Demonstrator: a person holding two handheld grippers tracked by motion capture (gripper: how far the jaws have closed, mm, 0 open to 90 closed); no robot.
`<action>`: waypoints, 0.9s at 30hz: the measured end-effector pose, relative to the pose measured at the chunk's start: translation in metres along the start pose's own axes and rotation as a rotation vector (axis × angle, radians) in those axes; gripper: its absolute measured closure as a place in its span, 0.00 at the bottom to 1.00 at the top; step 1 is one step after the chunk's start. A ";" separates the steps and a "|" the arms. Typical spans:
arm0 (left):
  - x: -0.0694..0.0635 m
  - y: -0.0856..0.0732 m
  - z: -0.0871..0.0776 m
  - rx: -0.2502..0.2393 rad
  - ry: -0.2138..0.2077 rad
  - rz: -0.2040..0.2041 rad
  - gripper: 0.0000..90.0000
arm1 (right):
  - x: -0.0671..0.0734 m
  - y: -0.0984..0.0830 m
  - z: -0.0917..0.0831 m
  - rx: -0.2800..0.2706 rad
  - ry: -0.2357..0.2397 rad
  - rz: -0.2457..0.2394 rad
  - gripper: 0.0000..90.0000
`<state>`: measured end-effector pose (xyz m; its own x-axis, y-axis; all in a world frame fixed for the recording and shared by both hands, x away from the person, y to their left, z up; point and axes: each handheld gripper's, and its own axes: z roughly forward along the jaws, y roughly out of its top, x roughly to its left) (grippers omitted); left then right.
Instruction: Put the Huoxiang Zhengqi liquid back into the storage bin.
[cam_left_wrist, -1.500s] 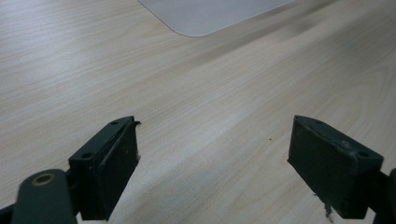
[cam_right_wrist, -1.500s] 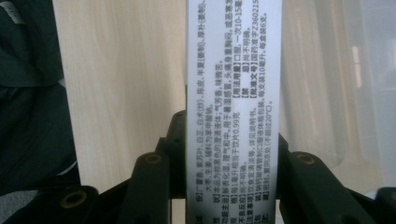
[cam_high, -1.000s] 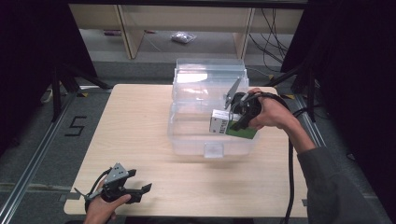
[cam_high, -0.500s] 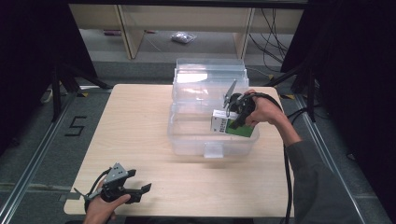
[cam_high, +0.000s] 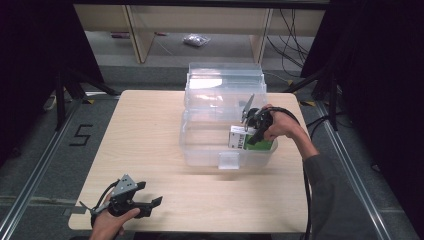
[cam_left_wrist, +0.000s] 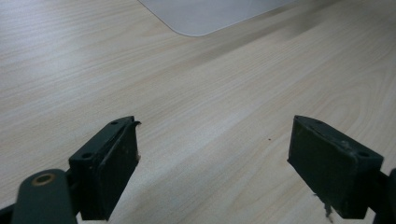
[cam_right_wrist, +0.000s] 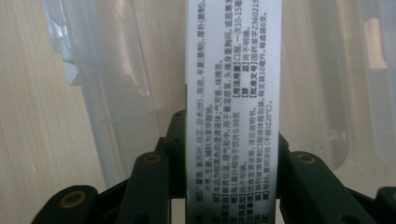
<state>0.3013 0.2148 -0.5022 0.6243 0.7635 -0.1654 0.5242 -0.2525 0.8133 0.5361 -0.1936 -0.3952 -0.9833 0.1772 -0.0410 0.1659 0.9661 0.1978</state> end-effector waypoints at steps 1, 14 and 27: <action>0.000 0.000 0.001 -0.009 0.000 -0.001 0.17 | 0.001 -0.001 0.001 0.005 0.000 0.011 0.72; 0.001 0.000 0.001 -0.008 -0.003 0.000 0.17 | -0.001 -0.001 0.012 0.023 0.012 -0.047 0.72; 0.000 0.000 0.001 -0.001 -0.001 0.007 0.17 | 0.000 -0.010 0.026 0.028 0.043 -0.027 0.69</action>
<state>0.3018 0.2149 -0.5027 0.6290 0.7608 -0.1600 0.5187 -0.2573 0.8153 0.5362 -0.1981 -0.4221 -0.9897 0.1432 -0.0035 0.1406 0.9754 0.1696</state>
